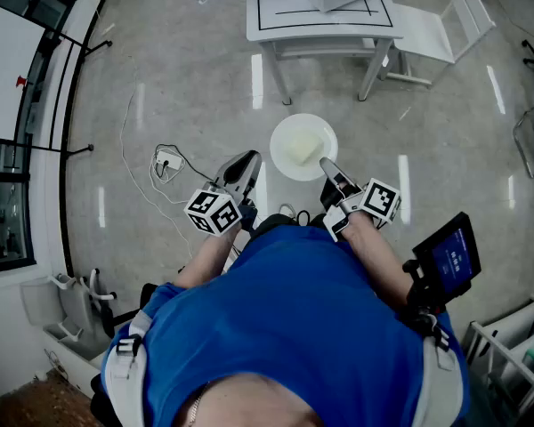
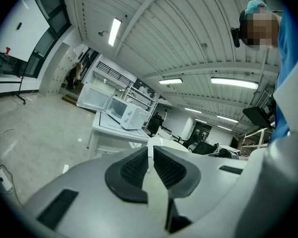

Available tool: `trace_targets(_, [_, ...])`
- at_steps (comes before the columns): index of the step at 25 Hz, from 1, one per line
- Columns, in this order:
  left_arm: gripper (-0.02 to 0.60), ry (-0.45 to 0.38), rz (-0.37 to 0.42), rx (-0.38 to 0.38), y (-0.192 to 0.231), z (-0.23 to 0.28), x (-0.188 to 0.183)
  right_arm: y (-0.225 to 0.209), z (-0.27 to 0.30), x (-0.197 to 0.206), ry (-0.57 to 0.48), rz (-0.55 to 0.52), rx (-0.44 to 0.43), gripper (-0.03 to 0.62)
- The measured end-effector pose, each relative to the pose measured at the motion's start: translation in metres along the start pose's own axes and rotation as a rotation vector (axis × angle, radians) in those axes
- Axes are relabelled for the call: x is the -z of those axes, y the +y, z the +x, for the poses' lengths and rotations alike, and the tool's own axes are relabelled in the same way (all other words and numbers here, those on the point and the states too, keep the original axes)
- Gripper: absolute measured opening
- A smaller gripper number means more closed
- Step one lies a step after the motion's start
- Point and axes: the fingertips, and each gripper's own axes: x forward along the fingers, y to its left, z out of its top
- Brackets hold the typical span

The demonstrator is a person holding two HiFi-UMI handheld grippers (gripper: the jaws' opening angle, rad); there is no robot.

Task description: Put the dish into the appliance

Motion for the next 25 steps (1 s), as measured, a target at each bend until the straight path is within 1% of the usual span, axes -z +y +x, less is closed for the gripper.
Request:
trace_targets(9, [0.041, -0.008, -0.006, -0.017, 0.001, -0.005, 0.000, 0.010, 0.004, 0.001, 0.000, 0.017, -0.033, 0.012])
trace_targets(11, [0.043, -0.008, -0.007, -0.018, 0.001, -0.006, -0.001, 0.011, 0.003, 0.001, -0.005, 0.021, -0.035, 0.012])
trace_targets(15, [0.041, -0.013, -0.006, -0.019, 0.005, -0.008, -0.003, 0.012, 0.009, 0.001, 0.000, -0.004, -0.034, 0.012])
trace_targets(21, [0.041, -0.021, -0.007, -0.022, -0.001, -0.008, -0.003, 0.018, 0.007, 0.003, 0.012, 0.009, -0.045, 0.012])
trace_targets(25, [0.042, -0.027, -0.014, -0.029, 0.016, -0.011, -0.005, 0.016, 0.025, 0.009, 0.023, 0.016, -0.045, 0.012])
